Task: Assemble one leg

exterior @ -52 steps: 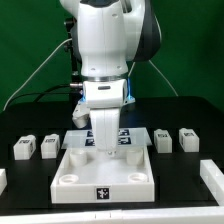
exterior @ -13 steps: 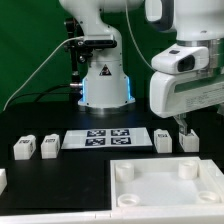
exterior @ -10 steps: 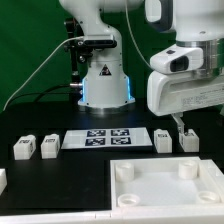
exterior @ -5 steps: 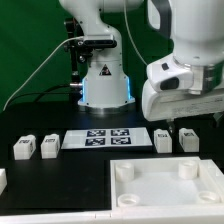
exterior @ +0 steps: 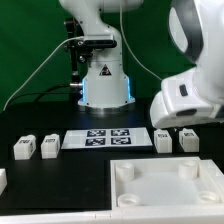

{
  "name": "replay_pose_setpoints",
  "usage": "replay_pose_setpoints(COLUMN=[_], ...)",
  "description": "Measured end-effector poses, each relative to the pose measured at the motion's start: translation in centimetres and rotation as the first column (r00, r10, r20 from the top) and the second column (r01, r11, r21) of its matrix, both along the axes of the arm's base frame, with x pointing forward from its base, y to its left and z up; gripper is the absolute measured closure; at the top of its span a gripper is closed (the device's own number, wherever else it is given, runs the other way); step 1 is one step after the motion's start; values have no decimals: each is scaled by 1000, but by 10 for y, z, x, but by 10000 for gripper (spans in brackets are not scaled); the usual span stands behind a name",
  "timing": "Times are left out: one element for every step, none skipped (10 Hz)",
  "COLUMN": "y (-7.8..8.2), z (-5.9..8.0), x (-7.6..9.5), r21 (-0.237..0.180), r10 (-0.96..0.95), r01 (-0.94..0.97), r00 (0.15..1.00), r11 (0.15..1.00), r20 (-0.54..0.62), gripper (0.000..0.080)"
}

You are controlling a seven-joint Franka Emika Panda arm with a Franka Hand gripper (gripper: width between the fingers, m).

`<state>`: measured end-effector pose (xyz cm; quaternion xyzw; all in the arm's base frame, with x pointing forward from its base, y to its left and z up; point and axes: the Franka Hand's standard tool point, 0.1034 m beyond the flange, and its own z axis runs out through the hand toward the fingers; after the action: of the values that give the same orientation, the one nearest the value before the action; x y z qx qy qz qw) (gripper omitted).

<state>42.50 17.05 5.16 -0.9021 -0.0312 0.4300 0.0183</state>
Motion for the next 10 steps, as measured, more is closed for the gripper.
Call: replay_pose_setpoints(y=[4, 6, 7, 7, 7, 8, 9, 9, 8, 6], z=[-5, -9, -12, -16, -20, -24, -29, -34, -37, -39], x=[-7, -9, -13, -17, -24, -28, -32, -34, -36, -37], r21=[-29, -29, -29, -31, -34, -36, -37, -35, -32, -23], r10=[-6, 0, 3, 5, 8, 11, 13, 13, 15, 23], r01=[5, -1, -5, -7, -11, -14, -16, -16, -17, -25], r00=[998, 999, 998, 998, 997, 996, 996, 996, 996, 996], r11=[1000, 1000, 1000, 999, 999, 999, 999, 999, 999, 999], r20=[-56, -54, -57, -62, -74, -85, -89, -87, -88, -90], gripper=[151, 151, 151, 151, 151, 151, 151, 151, 151, 151])
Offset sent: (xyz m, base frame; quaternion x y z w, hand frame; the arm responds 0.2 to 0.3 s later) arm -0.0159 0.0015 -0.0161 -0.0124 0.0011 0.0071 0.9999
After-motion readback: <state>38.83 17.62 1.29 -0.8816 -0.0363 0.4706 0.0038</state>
